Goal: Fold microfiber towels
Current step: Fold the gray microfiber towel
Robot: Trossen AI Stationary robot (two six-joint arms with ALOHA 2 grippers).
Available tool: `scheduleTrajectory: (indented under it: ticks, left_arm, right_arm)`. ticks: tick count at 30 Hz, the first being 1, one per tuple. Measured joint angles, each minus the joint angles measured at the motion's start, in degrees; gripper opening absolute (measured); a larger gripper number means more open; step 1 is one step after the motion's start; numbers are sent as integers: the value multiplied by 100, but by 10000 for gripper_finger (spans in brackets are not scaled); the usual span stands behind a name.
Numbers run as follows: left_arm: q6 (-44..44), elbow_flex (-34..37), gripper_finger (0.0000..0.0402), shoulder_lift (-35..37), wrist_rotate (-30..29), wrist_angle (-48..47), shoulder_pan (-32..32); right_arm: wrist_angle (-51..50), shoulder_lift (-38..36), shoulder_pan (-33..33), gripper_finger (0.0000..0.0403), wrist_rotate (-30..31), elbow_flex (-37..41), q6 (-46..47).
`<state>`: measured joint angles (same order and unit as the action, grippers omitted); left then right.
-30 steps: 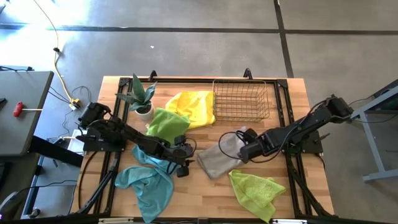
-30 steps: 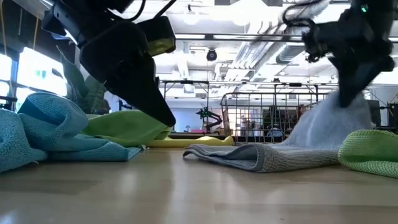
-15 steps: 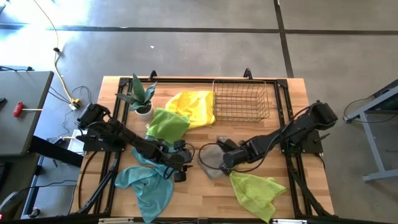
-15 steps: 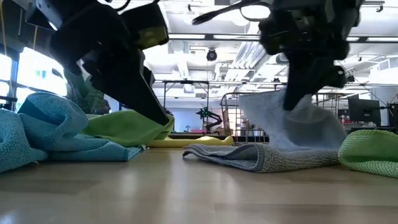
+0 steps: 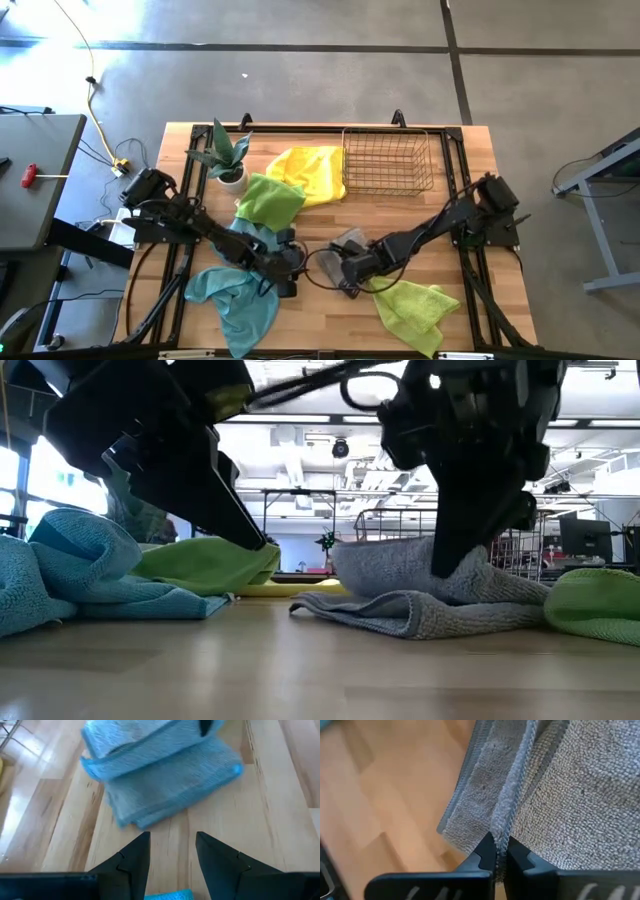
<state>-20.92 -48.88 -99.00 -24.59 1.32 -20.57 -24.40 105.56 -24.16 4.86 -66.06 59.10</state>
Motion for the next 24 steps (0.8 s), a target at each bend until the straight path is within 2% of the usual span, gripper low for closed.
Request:
scheduleTrajectory:
  ticks: [9, 24]
  left_arm:
    - [-239, -2, 149, 2, -362, 68, -19]
    - [-312, -2, 149, 2, -460, 63, -19]
  right_arm:
    - [287, -2, -213, 0, 372, 24, 110]
    - [1129, 227, -286, 0, 412, 35, -425]
